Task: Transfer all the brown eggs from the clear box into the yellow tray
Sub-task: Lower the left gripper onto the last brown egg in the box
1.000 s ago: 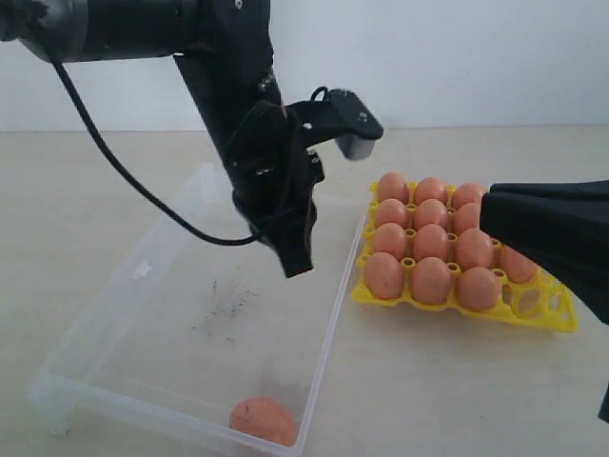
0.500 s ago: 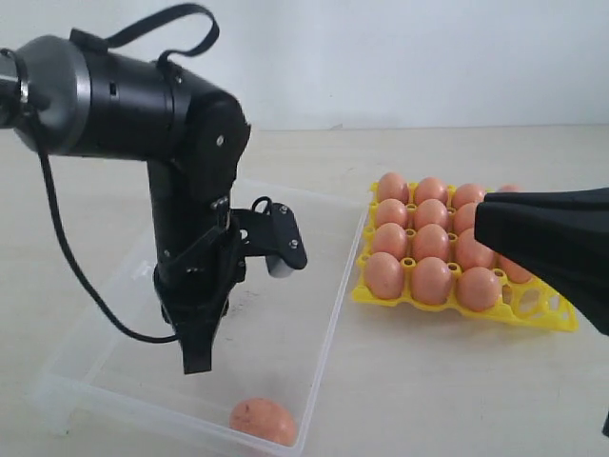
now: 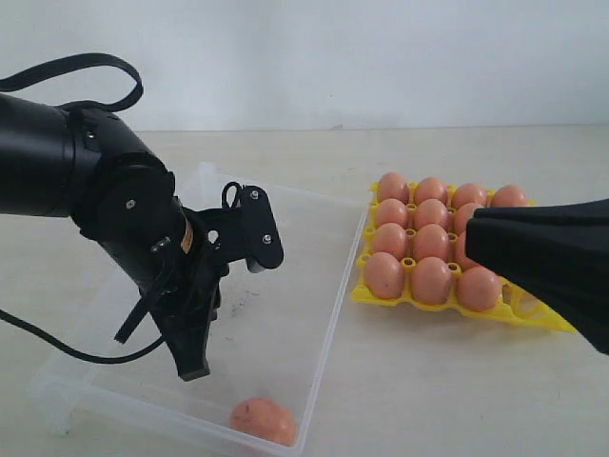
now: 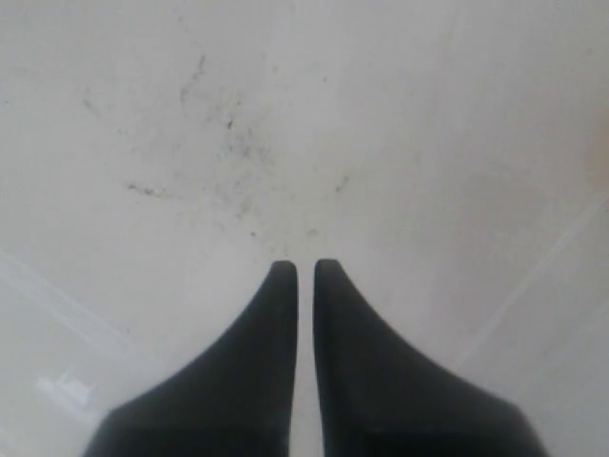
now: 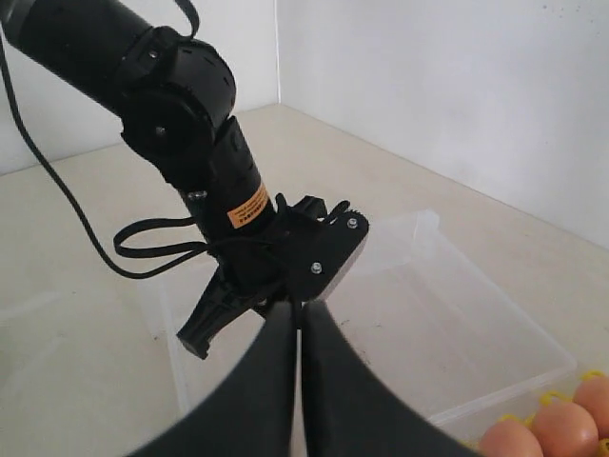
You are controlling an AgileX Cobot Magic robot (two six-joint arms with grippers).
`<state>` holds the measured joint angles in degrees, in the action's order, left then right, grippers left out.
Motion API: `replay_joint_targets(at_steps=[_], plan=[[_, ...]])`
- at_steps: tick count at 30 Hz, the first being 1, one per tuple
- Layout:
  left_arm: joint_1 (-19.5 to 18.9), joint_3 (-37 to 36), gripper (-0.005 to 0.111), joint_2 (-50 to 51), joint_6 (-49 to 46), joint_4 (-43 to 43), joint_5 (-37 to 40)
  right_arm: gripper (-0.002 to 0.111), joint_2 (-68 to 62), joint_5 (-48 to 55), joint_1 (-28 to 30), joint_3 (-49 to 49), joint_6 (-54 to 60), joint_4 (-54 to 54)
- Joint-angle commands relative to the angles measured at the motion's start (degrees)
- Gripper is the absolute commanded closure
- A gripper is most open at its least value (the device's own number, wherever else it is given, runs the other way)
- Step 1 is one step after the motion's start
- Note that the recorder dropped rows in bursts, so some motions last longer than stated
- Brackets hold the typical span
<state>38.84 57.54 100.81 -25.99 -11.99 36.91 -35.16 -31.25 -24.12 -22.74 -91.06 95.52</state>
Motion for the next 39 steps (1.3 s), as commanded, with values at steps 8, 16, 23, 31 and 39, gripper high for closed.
replay_joint_targets(at_steps=[8, 16, 23, 31, 39], plan=[[0.29, -0.37, 0.094, -0.66, -6.11, 7.16, 0.11, 0.108, 0.17, -0.41, 0.20, 0.06, -0.13, -0.07], [0.29, -0.37, 0.047, -0.66, -11.13, 11.46, 0.80, 0.108, 0.17, -0.41, 0.20, 0.06, -0.13, -0.07], [0.29, -0.37, 0.042, -0.66, -12.51, 11.59, 1.02, 0.108, 0.17, -0.41, 0.20, 0.06, -0.13, 0.06], [1.21, -0.37, 0.045, -0.76, -25.25, 22.01, 2.81, 0.108, 0.17, -0.41, 0.20, 0.06, -0.13, 0.28], [2.56, -0.25, 0.045, -1.10, -30.19, 23.53, 6.80, 0.108, 0.17, -0.41, 0.20, 0.06, -0.02, 0.27]])
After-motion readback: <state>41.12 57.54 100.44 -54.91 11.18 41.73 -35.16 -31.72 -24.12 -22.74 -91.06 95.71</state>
